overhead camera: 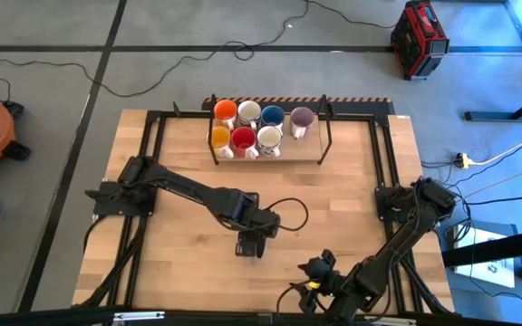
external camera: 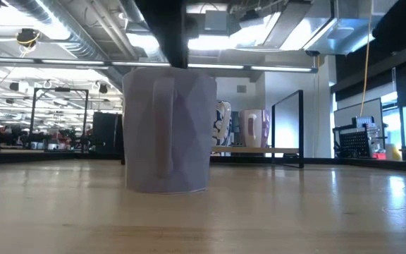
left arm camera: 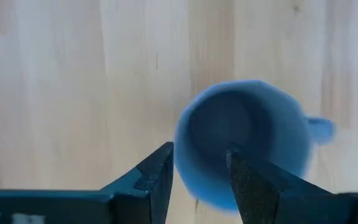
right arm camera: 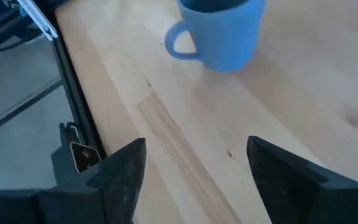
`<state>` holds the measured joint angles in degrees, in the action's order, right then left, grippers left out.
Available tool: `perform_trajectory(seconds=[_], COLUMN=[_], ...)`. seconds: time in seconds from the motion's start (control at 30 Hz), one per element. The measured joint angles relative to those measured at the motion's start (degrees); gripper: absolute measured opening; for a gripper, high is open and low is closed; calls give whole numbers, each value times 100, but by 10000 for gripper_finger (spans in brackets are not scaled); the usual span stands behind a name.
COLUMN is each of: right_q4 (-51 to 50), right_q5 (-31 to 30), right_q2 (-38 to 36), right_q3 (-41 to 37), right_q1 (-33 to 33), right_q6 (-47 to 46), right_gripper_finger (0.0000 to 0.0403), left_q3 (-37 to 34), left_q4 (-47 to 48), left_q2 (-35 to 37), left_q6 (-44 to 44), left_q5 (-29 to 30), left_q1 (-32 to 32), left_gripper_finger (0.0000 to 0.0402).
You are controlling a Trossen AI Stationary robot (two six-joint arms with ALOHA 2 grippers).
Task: Place coffee mugs
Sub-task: Put the light purple mug on the shelf aligned with the purple mug
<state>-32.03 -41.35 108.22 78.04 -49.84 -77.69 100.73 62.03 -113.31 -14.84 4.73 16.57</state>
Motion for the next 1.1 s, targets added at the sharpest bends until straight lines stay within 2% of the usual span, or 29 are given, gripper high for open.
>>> perform_trajectory(seconds=[0.13, 0.27, 0.43, 0.63, 0.73, 0.9, 1.1], right_q4=[441, 1067, 1646, 1923, 2032, 2383, 3218], right_q5=[-169, -313, -349, -398, -252, 228, 662], right_q2=[88, 307, 618, 830, 886, 964, 1259], right_q3=[-4, -4, -4, -4, -4, -7, 2], right_q1=[0, 51, 179, 435, 662, 1135, 1449], right_q6=[454, 1123, 1525, 1844, 2024, 2431, 2848], right_gripper_finger=[270, 270, 271, 271, 271, 271, 244], left_q3=[275, 12, -1064, -2744, -3402, -4063, -4294], left_q4=[248, 179, -369, -1444, -1629, -1680, -1687], left_q2=[299, 932, 2079, 3480, 4030, 4622, 4954], left_q6=[379, 479, 154, -714, -1181, -1652, -1699], left_q5=[94, 118, 172, 402, 598, 805, 775], left_q1=[283, 546, 822, 1242, 1435, 1656, 1741], left_gripper_finger=[143, 143, 143, 143, 144, 144, 144])
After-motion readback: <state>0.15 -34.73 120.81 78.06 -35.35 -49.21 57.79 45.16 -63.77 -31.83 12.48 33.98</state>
